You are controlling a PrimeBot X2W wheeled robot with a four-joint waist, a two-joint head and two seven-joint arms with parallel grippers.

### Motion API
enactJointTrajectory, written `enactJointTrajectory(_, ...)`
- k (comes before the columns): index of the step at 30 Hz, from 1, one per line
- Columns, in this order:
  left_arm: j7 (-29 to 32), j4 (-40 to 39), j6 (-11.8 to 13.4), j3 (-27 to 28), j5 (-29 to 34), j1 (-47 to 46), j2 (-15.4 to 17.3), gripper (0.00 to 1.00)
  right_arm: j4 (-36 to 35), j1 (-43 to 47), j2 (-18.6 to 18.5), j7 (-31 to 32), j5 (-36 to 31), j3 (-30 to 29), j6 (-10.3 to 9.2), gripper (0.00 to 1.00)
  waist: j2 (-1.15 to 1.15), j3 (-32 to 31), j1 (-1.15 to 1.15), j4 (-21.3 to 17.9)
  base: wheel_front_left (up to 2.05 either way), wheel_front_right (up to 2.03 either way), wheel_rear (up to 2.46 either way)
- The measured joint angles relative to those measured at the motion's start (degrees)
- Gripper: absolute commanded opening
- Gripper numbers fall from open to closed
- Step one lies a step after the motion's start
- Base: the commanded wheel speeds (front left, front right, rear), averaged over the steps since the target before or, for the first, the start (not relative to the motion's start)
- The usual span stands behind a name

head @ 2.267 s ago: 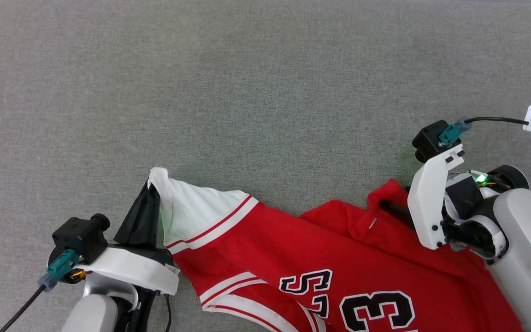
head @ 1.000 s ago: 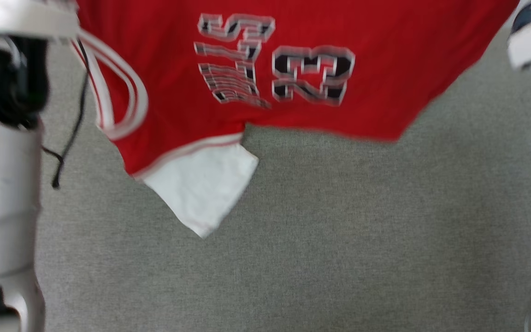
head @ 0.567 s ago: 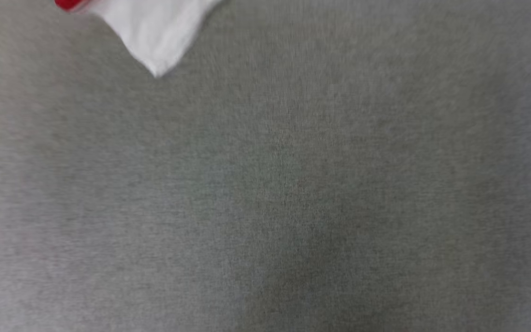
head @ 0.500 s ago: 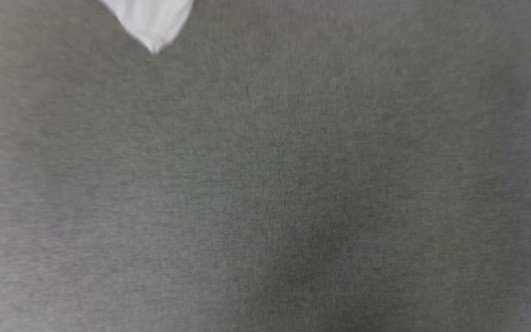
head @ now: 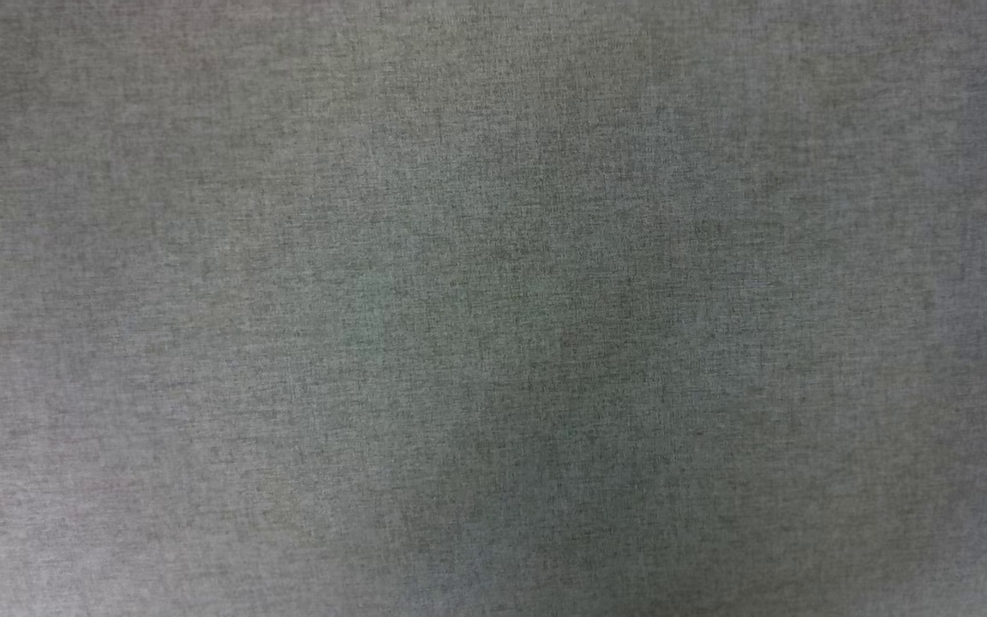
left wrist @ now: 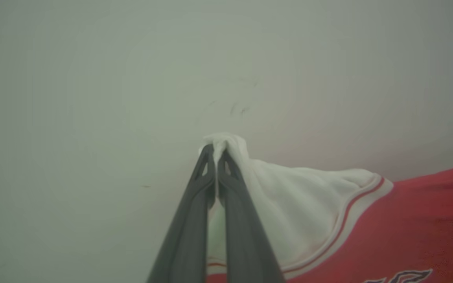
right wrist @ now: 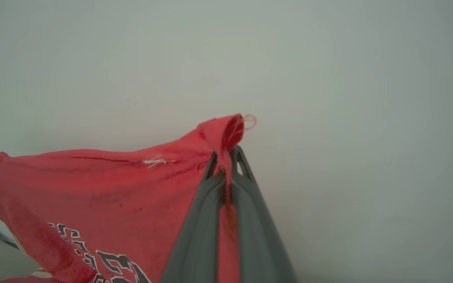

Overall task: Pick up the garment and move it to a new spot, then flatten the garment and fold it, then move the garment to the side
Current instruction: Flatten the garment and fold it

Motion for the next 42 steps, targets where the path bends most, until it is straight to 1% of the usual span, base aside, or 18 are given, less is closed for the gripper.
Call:
enactJointTrajectory(4, -1.7, 5.1, -0.1, -1.5, -2.1, 0.7, -1.2, 0.0, 7.7, 0.0, 0.5, -2.0, 1.1, 2.7, 0.0, 0.0, 0.0, 0.0, 0.0, 0.0, 0.0, 0.0, 0.0)
enactJointTrajectory(7, -2.6, 7.4, -0.1, -3.4, -5.1, 4.1, -2.2, 0.0, 12.3, 1.0, 0.3, -3.0, 2.6, 4.9, 0.0, 0.0, 0.0, -1.1, -0.01, 0.2, 0.0, 0.0, 0.0)
enactJointTrajectory(9, -3.2, 8.5, -0.1, -4.7, -7.5, 7.4, -2.7, 0.0, 15.1, 3.5, 0.0, -2.8, 3.3, 6.8, 0.0, 0.0, 0.0, -2.2, -0.01, 0.4, 0.0, 0.0, 0.0)
enactJointTrajectory(12, -4.2, 8.9, -0.1, -6.7, -11.0, 13.2, -2.8, 0.0, 17.6, 8.3, 0.0, -2.7, 5.3, 9.7, 0.0, 0.0, 0.0, -4.5, -0.01, 0.6, 0.0, 0.0, 0.0)
enactJointTrajectory(17, -5.2, 8.4, -0.2, -9.5, -15.9, 25.2, -2.4, 0.0, 18.3, 18.6, -0.2, -2.9, 9.1, 14.7, 0.0, 0.0, 0.0, -9.6, -0.01, 0.9, 0.0, 0.0, 0.0)
enactJointTrajectory(20, -6.1, 7.2, -0.2, -10.5, -18.6, 33.5, -1.7, 0.0, 17.5, 25.0, -1.0, -3.6, 11.3, 17.1, 0.0, 0.0, 0.0, -13.3, -0.02, 1.0, 0.0, 0.0, 0.0)
enactJointTrajectory(26, -6.9, 3.1, -0.2, -11.3, -21.2, 48.8, 1.0, 0.0, 14.0, 38.2, -3.4, -5.1, 15.3, 21.2, 0.02, 0.0, 0.0, -21.1, -0.02, 1.2, 0.0, 0.0, 0.0)
enactJointTrajectory(31, -7.0, -1.9, 0.1, -9.6, -21.9, 61.0, 2.6, 0.0, 9.8, 49.2, -5.3, -5.4, 17.8, 23.6, 0.03, 0.0, 0.0, -27.5, -0.03, 1.2, 0.0, 0.0, 0.0)
enactJointTrajectory(35, -7.0, -8.3, 2.6, -7.2, -22.6, 72.4, 2.9, 0.0, 5.0, 58.1, -7.3, -6.4, 19.1, 24.1, 0.04, 0.0, 0.0, -32.1, -0.04, 1.2, 0.0, 0.0, 0.0)
enactJointTrajectory(38, -7.0, -13.5, 5.1, -6.0, -23.8, 80.9, 3.4, 0.0, 1.4, 64.7, -8.3, -6.3, 19.2, 23.8, 0.05, 0.0, 0.0, -35.0, -0.04, 1.0, 0.0, 0.0, 0.0)
enactJointTrajectory(42, -6.5, -21.8, 9.1, -4.5, -25.7, 90.8, 4.5, 0.0, -3.9, 73.5, -9.6, -5.4, 18.5, 21.7, 0.05, 0.0, 0.0, -38.0, -0.04, 1.0, 0.0, 0.0, 0.0)
